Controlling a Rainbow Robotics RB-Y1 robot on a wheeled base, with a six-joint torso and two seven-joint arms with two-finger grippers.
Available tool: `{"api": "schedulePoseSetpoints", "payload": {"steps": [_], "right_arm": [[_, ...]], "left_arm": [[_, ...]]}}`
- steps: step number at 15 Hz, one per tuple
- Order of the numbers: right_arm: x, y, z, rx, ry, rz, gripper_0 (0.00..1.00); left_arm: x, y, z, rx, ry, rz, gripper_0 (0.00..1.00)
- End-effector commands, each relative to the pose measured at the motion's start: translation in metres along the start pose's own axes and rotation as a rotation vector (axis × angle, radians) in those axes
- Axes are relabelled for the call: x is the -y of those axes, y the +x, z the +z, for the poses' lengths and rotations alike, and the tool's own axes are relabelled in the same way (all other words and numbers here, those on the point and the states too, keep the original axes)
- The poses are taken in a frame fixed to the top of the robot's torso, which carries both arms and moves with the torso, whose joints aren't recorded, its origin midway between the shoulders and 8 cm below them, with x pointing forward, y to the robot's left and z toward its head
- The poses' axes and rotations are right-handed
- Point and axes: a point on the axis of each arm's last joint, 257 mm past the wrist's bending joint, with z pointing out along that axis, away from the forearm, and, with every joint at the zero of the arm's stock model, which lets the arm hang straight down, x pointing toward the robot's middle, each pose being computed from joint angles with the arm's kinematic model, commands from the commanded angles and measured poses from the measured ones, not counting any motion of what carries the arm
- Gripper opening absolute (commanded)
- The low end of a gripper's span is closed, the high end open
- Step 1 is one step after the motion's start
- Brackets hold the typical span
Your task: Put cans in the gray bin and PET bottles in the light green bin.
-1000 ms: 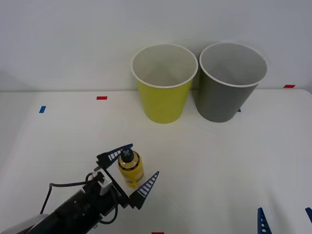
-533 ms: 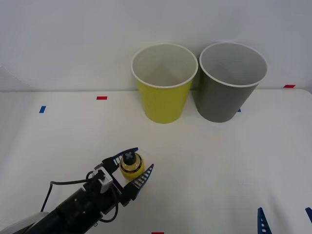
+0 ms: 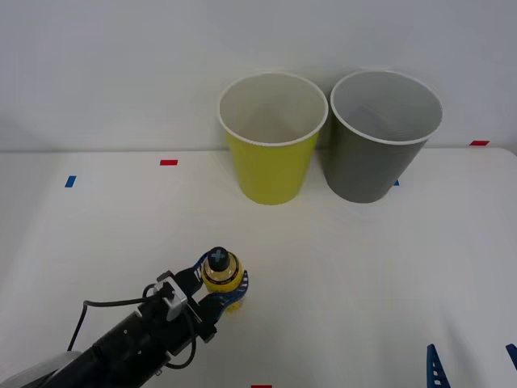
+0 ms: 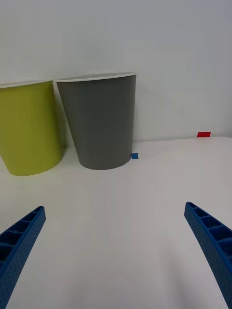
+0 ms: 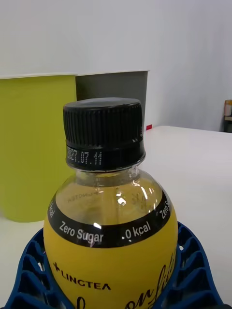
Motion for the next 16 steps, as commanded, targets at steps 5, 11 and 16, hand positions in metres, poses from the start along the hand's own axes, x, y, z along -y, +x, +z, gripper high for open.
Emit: {"api": "schedulePoseSetpoints", "payload": {"steps": [5,11,16], "right_arm": [[0.000,0.000,0.000,0.000,0.000,0.000,1.00],[0.000,0.000,0.000,0.000,0.000,0.000,1.00],[0.000,0.000,0.000,0.000,0.000,0.000,1.00]], "left_arm": [[-0.001,-0.005,0.002,-0.010,0.008,0.006,0.00],[-0.020,-0.042,0.013,-0.097,0.053,0.088,0.00],[-0.036,-0.087,0.003,-0.213,-0.012,0.098,0.00]]}}
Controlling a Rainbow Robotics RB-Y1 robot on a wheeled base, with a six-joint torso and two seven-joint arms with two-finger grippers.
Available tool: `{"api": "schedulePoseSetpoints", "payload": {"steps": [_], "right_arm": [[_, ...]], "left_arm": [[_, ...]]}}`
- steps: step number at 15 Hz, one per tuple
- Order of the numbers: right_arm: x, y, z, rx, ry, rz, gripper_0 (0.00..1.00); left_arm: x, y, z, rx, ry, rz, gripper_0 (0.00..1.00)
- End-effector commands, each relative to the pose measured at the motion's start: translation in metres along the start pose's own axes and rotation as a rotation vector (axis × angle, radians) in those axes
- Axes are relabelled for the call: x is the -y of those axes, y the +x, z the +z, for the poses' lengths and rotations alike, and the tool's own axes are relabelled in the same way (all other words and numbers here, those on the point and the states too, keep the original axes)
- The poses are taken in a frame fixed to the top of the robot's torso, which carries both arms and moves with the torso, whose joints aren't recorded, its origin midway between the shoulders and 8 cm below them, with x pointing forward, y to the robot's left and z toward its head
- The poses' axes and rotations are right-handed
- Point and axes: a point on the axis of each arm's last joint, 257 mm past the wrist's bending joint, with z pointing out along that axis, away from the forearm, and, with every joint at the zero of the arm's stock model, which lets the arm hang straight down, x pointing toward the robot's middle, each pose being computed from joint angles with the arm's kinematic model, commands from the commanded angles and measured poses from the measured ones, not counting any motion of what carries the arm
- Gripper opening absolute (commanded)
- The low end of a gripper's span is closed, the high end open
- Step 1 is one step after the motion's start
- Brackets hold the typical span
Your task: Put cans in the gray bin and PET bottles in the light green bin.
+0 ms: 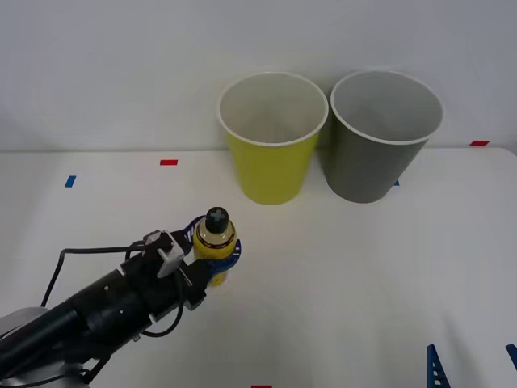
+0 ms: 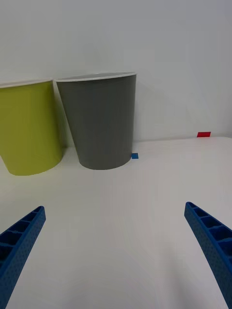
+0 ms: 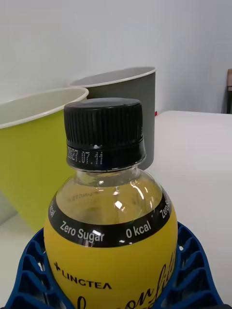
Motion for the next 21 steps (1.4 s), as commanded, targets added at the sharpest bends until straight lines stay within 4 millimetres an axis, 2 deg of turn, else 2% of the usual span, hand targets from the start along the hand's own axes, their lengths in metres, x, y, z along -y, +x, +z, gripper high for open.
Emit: {"api": "schedulePoseSetpoints", "payload": {"steps": [1,6,9,11,13,15,18,21], "right_arm": [[0.000,0.000,0.000,0.000,0.000,0.000,1.00],[0.000,0.000,0.000,0.000,0.000,0.000,1.00],[0.000,0.000,0.000,0.000,0.000,0.000,1.00],[0.000,0.000,0.000,0.000,0.000,0.000,1.00],[0.000,0.000,0.000,0.000,0.000,0.000,1.00],[0.000,0.000,0.000,0.000,0.000,0.000,1.00],[0.000,0.000,0.000,0.000,0.000,0.000,1.00],[0.000,0.000,0.000,0.000,0.000,0.000,1.00]], "left_arm": [[-0.014,-0.032,-0.019,-0.102,-0.054,0.000,0.00],[-0.047,-0.073,-0.027,-0.144,-0.128,0.065,0.00],[-0.062,-0.106,-0.041,-0.172,-0.151,0.093,0.00],[-0.074,-0.109,-0.053,-0.208,-0.151,0.086,0.00],[-0.087,-0.122,-0.065,-0.186,-0.154,0.055,0.00],[-0.100,-0.145,-0.070,-0.127,-0.180,0.085,0.00],[-0.115,-0.171,-0.079,-0.133,-0.160,0.128,0.00],[-0.122,-0.191,-0.080,-0.143,-0.154,0.169,0.00]]}}
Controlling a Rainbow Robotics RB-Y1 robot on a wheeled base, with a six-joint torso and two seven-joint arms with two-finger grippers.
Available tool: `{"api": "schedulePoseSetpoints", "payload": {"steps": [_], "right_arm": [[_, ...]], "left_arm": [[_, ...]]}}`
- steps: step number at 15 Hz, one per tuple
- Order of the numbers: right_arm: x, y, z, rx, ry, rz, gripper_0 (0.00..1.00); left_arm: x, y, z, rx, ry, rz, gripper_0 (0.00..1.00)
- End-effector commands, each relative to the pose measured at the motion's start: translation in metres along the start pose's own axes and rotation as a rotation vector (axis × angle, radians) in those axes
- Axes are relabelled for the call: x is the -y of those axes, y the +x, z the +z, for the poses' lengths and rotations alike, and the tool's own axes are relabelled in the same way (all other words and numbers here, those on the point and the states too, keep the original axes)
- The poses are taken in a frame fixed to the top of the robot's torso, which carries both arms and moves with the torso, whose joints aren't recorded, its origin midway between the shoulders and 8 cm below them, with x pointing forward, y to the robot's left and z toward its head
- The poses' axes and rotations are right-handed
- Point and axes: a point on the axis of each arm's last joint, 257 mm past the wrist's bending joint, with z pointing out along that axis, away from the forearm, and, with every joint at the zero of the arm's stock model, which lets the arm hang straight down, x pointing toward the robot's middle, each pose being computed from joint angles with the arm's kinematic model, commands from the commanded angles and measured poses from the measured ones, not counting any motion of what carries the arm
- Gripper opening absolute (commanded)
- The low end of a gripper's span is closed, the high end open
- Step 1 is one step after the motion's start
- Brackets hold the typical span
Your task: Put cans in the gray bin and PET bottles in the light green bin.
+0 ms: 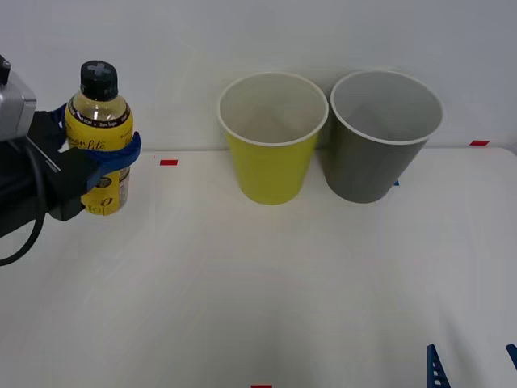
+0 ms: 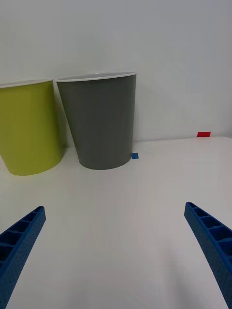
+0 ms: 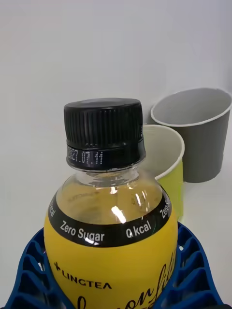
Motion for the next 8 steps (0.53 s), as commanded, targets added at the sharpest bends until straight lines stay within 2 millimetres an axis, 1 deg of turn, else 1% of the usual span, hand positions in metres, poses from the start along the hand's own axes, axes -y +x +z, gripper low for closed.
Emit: {"api": "schedulePoseSetpoints", "payload": {"steps": [1,5,6,8], "right_arm": [[0.000,0.000,0.000,0.000,0.000,0.000,1.00],[0.000,0.000,0.000,0.000,0.000,0.000,1.00],[0.000,0.000,0.000,0.000,0.000,0.000,1.00],[0.000,0.000,0.000,0.000,0.000,0.000,1.00]], "left_arm": [[-0.008,-0.018,-0.002,-0.005,0.010,0.029,0.00],[-0.001,-0.053,0.004,0.000,0.065,-0.066,0.00],[-0.004,-0.061,0.007,0.004,0.074,-0.107,0.00],[-0.010,-0.070,0.018,0.013,0.095,-0.199,0.00]]}}
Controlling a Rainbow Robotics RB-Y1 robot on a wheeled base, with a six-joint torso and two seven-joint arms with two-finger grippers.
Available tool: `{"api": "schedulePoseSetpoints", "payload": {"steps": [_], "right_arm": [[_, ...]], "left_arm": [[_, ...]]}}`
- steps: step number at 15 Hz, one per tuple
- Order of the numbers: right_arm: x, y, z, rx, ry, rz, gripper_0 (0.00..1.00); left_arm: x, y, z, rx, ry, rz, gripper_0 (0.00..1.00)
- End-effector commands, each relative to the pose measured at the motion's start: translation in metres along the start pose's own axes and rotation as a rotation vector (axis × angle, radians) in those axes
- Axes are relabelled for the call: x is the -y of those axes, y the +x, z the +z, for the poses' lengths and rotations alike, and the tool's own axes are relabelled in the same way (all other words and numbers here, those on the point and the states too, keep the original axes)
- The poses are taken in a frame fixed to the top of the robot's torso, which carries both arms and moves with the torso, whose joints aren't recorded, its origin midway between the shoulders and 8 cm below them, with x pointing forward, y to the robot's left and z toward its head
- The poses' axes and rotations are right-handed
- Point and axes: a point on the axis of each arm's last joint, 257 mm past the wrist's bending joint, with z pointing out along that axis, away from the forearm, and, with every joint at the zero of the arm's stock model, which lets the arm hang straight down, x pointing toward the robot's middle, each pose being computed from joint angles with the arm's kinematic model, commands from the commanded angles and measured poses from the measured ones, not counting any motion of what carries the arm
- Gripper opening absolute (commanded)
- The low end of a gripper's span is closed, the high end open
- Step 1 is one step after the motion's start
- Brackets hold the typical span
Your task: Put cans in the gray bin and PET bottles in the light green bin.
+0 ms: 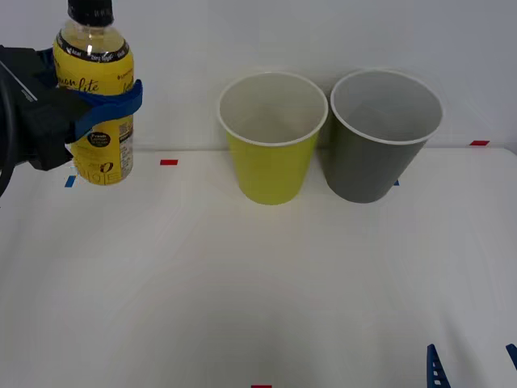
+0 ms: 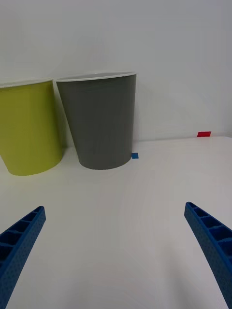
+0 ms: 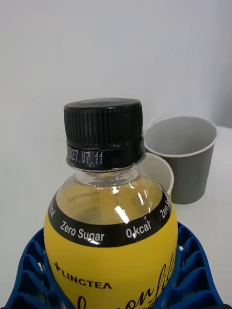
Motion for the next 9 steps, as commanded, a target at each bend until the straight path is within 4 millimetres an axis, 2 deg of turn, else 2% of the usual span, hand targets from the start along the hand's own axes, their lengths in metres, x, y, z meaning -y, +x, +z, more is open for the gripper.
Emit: {"api": "schedulePoseSetpoints", "payload": {"steps": [1,4,6,9], "right_arm": [[0.000,0.000,0.000,0.000,0.000,0.000,1.00],[0.000,0.000,0.000,0.000,0.000,0.000,1.00],[0.000,0.000,0.000,0.000,0.000,0.000,1.00],[0.000,0.000,0.000,0.000,0.000,0.000,1.00]], "left_arm": [[-0.011,-0.012,0.016,0.007,0.035,-0.129,0.00],[-0.020,-0.021,0.032,0.011,0.064,-0.160,0.00],[-0.029,-0.035,0.045,0.024,0.085,-0.188,0.00],[-0.039,-0.051,0.073,0.025,0.118,-0.238,0.00]]}}
